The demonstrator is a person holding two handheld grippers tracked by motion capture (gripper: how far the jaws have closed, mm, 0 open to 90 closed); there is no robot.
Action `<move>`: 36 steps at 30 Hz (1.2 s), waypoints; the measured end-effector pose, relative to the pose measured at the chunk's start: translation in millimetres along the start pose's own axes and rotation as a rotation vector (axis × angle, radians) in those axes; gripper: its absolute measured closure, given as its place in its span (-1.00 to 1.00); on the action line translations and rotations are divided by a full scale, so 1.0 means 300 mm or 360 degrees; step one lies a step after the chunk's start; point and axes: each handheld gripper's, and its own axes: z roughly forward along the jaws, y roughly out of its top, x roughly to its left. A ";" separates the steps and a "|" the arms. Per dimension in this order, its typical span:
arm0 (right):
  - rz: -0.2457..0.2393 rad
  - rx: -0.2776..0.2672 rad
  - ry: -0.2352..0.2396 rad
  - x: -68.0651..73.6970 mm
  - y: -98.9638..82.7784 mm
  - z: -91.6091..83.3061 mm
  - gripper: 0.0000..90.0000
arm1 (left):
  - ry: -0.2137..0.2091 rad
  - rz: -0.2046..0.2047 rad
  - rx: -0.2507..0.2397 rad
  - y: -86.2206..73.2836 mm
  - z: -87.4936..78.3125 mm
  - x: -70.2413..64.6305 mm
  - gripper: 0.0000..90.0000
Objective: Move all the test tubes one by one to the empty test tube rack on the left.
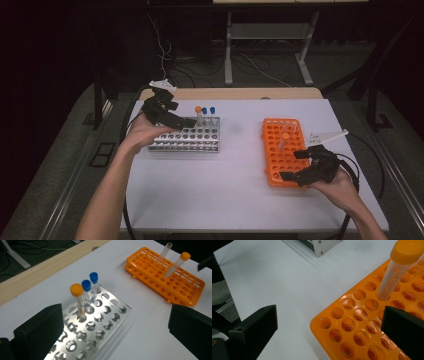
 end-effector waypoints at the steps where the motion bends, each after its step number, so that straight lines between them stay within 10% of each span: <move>1: -0.0001 0.0004 -0.0006 -0.004 0.002 0.003 -0.99 | -0.0004 0.0004 -0.0008 -0.008 -0.004 -0.008 -1.00; 23: 0.0001 0.0058 -0.0104 -0.120 0.048 0.065 -0.88 | -0.0118 0.0102 -0.0088 -0.171 -0.016 -0.175 -1.00; 36: -0.0059 0.0054 -0.0179 -0.165 0.057 0.112 -0.16 | -0.0168 0.0105 -0.0083 -0.241 -0.005 -0.211 -1.00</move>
